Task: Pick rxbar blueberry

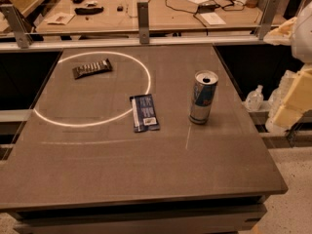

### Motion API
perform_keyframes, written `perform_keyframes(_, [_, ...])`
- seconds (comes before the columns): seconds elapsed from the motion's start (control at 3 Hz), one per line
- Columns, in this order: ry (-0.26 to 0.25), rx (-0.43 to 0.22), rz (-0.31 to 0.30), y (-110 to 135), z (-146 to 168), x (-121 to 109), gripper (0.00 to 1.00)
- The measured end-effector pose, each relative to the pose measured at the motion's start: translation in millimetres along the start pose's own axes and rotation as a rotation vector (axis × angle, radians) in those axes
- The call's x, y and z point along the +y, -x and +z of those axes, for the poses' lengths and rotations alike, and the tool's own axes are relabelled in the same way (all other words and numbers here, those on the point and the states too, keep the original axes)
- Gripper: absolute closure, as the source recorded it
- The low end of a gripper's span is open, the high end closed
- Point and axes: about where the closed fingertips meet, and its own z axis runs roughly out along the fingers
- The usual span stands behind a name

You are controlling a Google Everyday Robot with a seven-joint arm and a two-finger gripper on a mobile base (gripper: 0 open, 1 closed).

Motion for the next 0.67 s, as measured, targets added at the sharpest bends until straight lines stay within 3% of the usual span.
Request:
perform_keyframes(0.33, [0.107,-0.115,0.081,-3.8,6.0,6.2,0.00])
perform_keyframes(0.67, [0.187,-0.233,0.254,-9.7,15.3,12.2,0.00])
